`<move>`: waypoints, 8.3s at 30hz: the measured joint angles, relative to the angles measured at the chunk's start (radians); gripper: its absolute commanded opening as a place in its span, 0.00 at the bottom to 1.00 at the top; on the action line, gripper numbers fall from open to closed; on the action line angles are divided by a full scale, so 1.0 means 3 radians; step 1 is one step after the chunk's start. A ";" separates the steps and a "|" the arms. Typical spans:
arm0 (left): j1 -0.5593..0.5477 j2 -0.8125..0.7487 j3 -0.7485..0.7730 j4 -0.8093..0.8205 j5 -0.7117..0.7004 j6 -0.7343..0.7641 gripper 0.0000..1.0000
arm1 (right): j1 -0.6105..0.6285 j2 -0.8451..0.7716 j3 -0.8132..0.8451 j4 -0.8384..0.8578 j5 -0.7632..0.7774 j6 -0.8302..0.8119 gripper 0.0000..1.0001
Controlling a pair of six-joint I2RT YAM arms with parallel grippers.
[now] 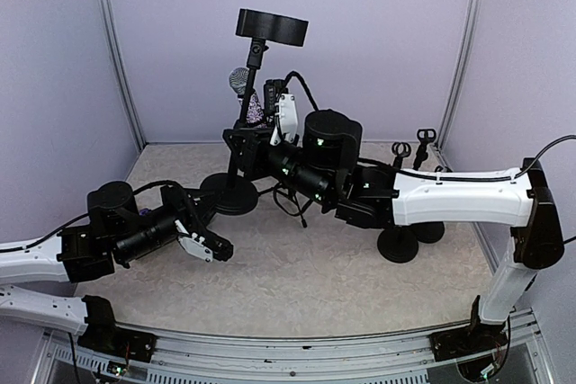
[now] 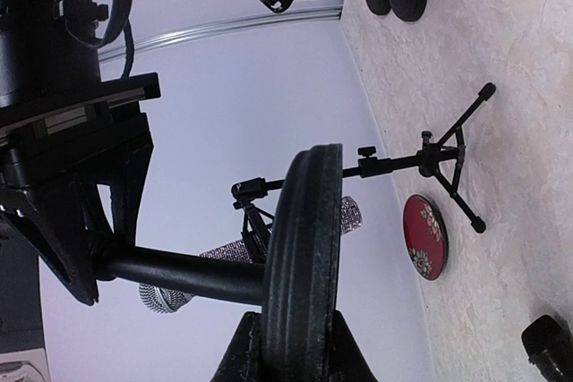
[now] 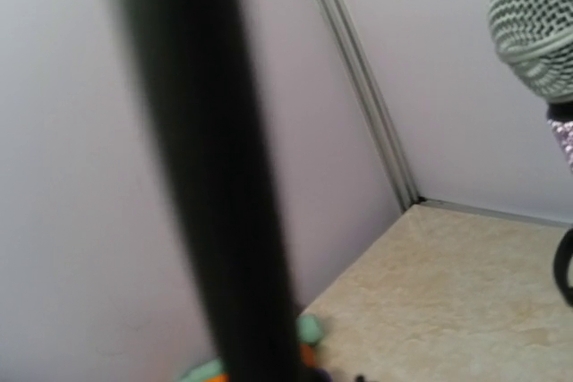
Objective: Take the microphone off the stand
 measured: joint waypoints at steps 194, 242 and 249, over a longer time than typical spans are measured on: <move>0.0697 0.0460 0.0825 -0.1294 0.0544 -0.0842 0.99 | -0.0870 -0.0689 -0.2721 0.1169 0.0985 -0.1033 0.00; 0.2326 0.1090 0.2177 -0.3099 0.1751 -0.3028 0.99 | -0.0730 -0.0960 -0.2880 0.0968 0.1568 -0.0019 1.00; 0.2511 0.1118 0.2298 -0.3119 0.2019 -0.3301 0.98 | -0.0233 -0.1429 -0.2651 0.0409 0.1829 -0.0113 1.00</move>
